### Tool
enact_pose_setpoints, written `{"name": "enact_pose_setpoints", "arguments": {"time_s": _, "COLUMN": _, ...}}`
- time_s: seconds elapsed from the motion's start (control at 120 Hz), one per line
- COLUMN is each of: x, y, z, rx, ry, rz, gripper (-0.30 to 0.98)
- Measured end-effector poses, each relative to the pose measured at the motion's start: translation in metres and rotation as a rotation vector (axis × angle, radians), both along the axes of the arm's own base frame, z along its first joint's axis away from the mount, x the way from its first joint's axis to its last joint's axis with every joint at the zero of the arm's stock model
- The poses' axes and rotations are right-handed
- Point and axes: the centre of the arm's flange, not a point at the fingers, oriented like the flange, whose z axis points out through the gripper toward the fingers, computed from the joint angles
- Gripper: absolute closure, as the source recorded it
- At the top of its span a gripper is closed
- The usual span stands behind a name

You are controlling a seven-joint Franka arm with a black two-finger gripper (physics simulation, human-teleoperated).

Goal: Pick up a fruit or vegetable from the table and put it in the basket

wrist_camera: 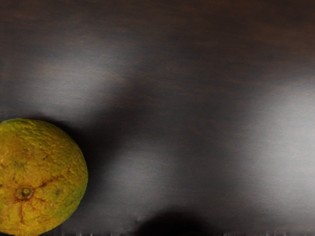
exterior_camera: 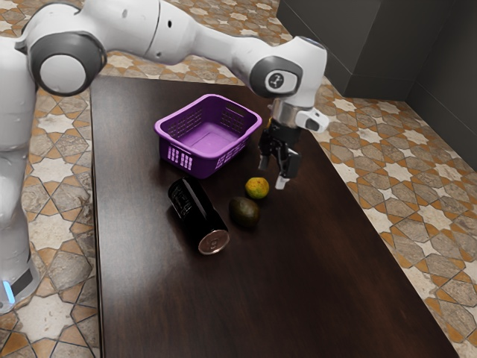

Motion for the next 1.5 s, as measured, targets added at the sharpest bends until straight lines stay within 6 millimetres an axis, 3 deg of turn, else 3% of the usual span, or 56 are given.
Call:
{"name": "enact_pose_setpoints", "arguments": {"time_s": 0.2, "x": -0.016, "y": 0.011, "z": -0.005, "rx": -0.002, "ry": 0.019, "rz": 0.026, "gripper": 0.00}}
{"name": "enact_pose_setpoints", "arguments": {"time_s": 0.4, "x": -0.018, "y": 0.036, "z": -0.006, "rx": 0.005, "ry": 0.011, "rz": 0.073, "gripper": 0.00}}
{"name": "enact_pose_setpoints", "arguments": {"time_s": 0.808, "x": -0.019, "y": 0.036, "z": -0.024, "rx": 0.007, "ry": 0.023, "rz": 0.078, "gripper": 0.00}}
{"name": "enact_pose_setpoints", "arguments": {"time_s": 1.158, "x": -0.029, "y": 0.038, "z": -0.025, "rx": 0.005, "ry": 0.061, "rz": 0.078, "gripper": 0.00}}
{"name": "enact_pose_setpoints", "arguments": {"time_s": 1.258, "x": -0.031, "y": 0.045, "z": -0.021, "rx": 0.005, "ry": 0.073, "rz": 0.089, "gripper": 0.00}}
{"name": "enact_pose_setpoints", "arguments": {"time_s": 1.392, "x": -0.030, "y": 0.050, "z": 0.001, "rx": 0.005, "ry": 0.060, "rz": 0.093, "gripper": 0.00}}
{"name": "enact_pose_setpoints", "arguments": {"time_s": 1.5, "x": -0.035, "y": 0.053, "z": 0.004, "rx": 0.003, "ry": 0.091, "rz": 0.094, "gripper": 0.00}}
